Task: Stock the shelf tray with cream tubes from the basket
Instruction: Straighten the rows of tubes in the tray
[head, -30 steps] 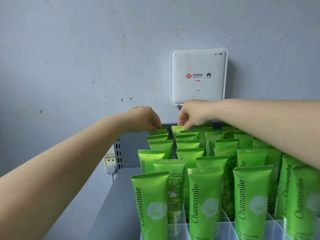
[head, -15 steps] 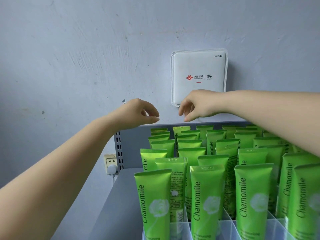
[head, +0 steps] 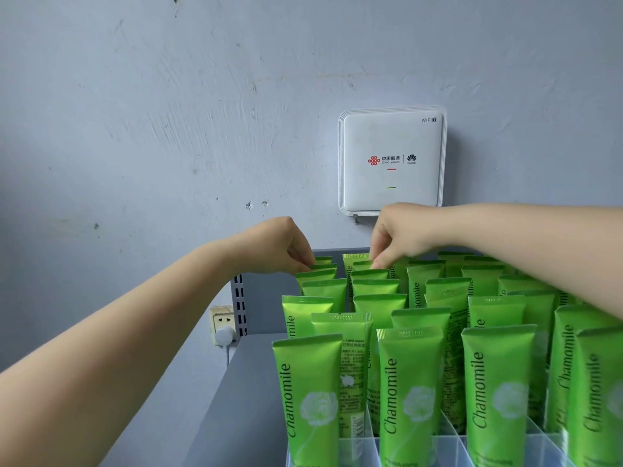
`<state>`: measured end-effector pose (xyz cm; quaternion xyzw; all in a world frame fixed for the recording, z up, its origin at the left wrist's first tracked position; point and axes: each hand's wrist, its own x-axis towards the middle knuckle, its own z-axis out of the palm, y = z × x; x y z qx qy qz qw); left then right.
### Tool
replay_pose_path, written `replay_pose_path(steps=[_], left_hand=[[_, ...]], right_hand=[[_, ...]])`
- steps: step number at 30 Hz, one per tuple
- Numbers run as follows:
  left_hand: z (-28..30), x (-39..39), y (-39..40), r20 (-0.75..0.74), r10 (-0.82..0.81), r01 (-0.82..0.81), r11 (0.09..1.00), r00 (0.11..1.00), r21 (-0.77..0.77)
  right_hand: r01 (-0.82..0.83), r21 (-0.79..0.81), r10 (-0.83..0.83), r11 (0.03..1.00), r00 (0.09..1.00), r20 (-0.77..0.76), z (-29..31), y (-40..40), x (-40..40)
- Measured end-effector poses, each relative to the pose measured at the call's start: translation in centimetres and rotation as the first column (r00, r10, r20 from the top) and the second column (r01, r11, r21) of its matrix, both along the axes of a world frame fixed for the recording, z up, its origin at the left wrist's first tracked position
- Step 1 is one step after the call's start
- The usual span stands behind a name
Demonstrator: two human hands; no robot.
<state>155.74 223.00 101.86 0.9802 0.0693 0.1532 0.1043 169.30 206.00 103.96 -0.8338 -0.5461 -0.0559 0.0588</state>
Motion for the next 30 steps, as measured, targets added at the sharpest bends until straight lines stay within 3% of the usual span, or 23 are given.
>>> replay_pose_path(steps=[6, 10, 25, 30], left_hand=[[1.5, -0.6, 0.0, -0.010, 0.027, -0.027, 0.999, 1.000, 0.048], [1.2, -0.3, 0.0, -0.072, 0.046, -0.044, 0.998, 0.996, 0.037], [1.0, -0.1, -0.9, -0.046, 0.066, -0.065, 0.997, 0.997, 0.028], [1.5, -0.9, -1.1, 0.051, 0.072, -0.071, 0.997, 0.996, -0.013]], right_hand=[[0.001, 0.137, 0.003, 0.991, 0.999, -0.032, 0.4, 0.5, -0.7], [0.006, 0.101, 0.000, 0.995, 0.998, -0.059, -0.5, 0.6, -1.0], [0.017, 0.046, -0.015, 0.999, 0.999, -0.050, -0.1, -0.6, -1.1], [0.000, 0.084, 0.004, 0.996, 0.999, -0.048, 0.4, -1.1, -1.0]])
